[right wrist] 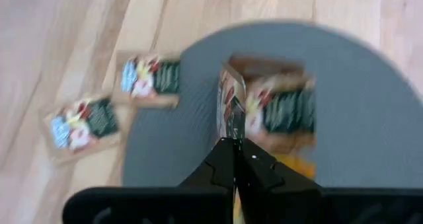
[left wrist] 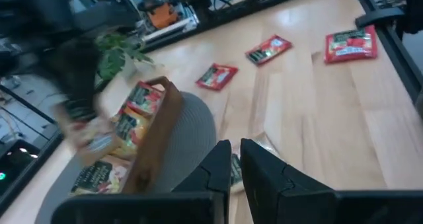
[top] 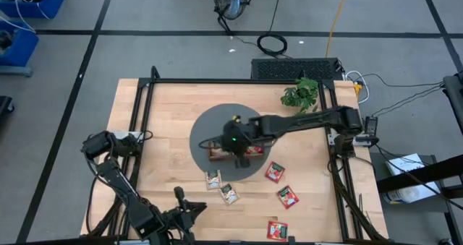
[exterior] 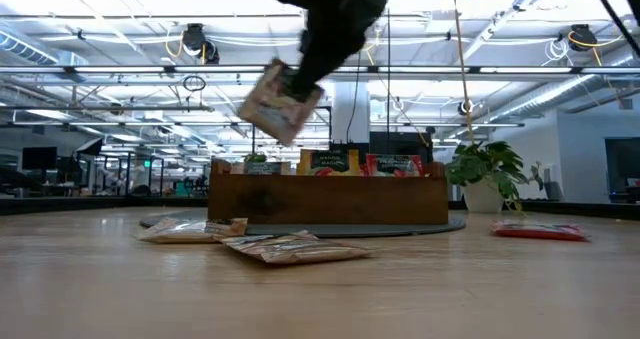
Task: Pick & Place Tea
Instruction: Put the bottom brown tea bag into the left section of the wooden organizer
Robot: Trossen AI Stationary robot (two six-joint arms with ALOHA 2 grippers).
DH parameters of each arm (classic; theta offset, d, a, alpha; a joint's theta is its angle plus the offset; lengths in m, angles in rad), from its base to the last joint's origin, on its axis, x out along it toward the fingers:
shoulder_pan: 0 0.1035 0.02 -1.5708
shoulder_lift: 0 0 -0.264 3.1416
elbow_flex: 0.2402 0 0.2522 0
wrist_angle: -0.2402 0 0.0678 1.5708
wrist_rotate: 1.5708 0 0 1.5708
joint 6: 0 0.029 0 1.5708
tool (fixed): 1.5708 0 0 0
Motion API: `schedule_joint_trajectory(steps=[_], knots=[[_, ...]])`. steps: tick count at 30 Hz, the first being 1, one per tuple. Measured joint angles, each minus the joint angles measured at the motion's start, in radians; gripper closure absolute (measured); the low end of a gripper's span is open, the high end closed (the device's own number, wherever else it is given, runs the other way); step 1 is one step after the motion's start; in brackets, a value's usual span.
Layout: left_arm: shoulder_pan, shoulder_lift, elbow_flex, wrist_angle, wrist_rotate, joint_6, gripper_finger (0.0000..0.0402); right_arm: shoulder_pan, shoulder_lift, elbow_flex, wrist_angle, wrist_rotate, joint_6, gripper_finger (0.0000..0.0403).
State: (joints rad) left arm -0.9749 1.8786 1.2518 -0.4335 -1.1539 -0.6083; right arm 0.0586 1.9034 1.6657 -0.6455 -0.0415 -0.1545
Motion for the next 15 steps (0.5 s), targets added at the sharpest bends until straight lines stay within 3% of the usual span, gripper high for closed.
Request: schedule_joint_trajectory(steps=[9,15], knots=[[-0.019,0.0,0.0,-0.119,0.031,-0.088,0.036,-0.013,0.221,0.216,-0.161,0.125,-0.118,0.0403],[-0.03,0.0,0.0,-0.177,0.028,-0.159,0.036,-0.016,0.25,0.244,-0.148,0.201,-0.182,0.0403]])
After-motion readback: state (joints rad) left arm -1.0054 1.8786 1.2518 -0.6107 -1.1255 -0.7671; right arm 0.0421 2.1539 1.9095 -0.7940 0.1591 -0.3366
